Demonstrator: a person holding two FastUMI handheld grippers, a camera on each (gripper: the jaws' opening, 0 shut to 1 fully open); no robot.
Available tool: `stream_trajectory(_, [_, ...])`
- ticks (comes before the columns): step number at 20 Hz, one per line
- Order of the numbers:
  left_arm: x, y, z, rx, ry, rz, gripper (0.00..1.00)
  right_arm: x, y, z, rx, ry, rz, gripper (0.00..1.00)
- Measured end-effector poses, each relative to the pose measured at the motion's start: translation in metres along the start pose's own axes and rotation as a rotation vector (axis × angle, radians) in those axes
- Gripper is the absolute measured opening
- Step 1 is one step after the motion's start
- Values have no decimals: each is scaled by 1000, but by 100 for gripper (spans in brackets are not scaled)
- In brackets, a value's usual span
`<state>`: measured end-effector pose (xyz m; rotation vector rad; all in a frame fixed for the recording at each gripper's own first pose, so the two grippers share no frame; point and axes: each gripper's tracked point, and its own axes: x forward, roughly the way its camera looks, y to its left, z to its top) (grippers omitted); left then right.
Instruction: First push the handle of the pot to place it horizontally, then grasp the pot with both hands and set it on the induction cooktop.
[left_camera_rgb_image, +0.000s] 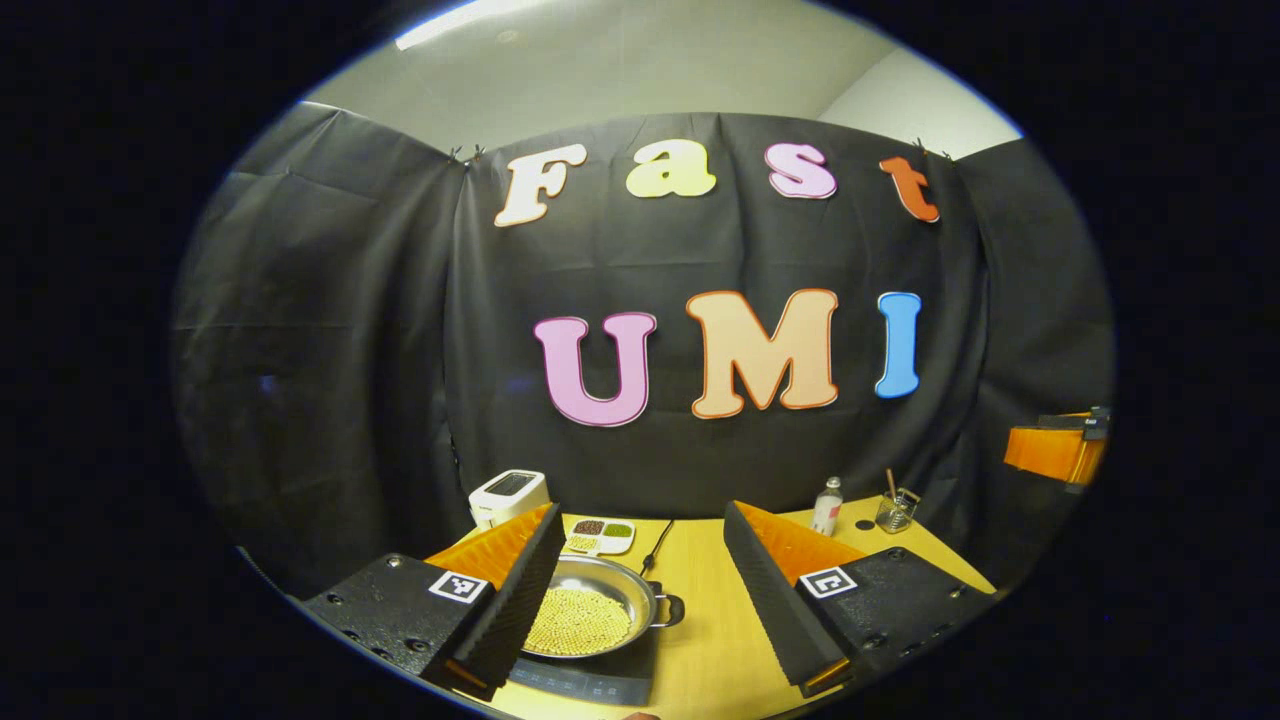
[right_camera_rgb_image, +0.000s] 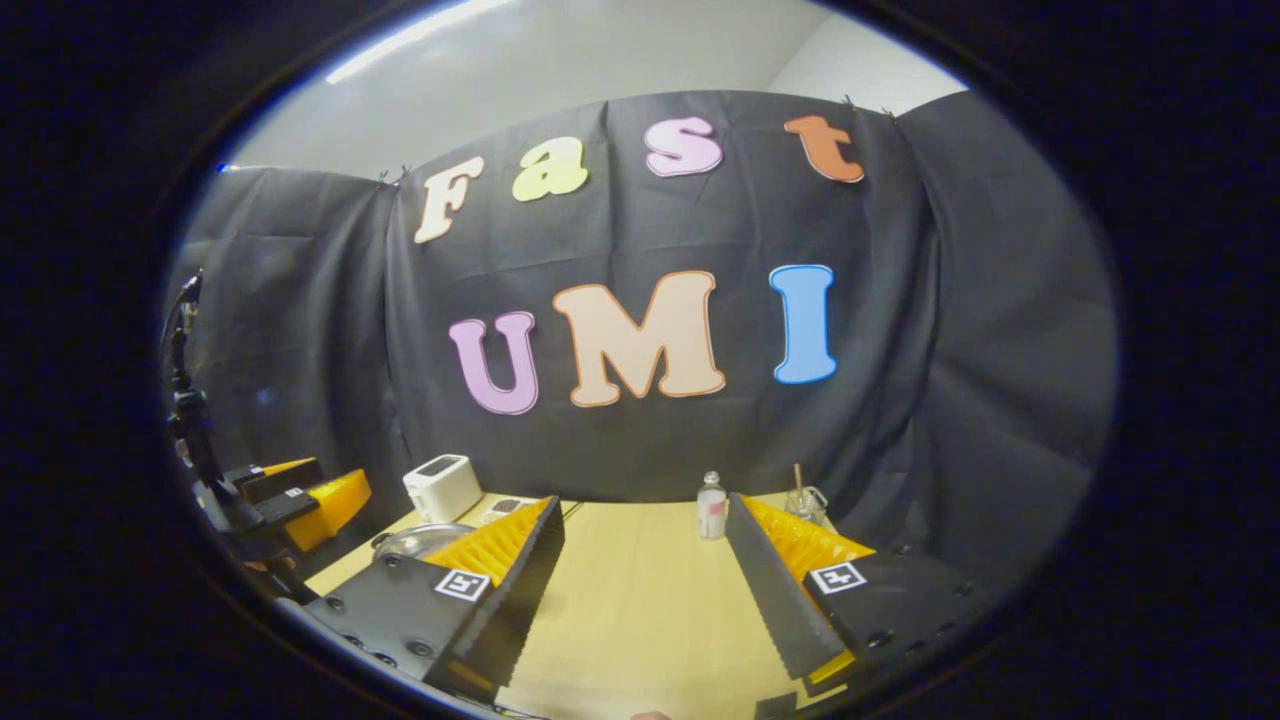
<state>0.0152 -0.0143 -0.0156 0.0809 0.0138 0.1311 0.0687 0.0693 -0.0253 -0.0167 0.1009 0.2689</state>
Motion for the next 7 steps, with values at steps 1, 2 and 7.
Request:
stream_trajectory(1, [-6,-5,4,-1,-12,-3,99,-7,-4,1,-1,-5,-2,92])
stream_trajectory(2, [-10,-11,7,-3,-24,-9,97,-14,-8,0,0,-7,-8,92])
stream_trajectory(7, [-25,-29,10,46,-63,-25,98,-45,-26,0,6,-23,-31,92])
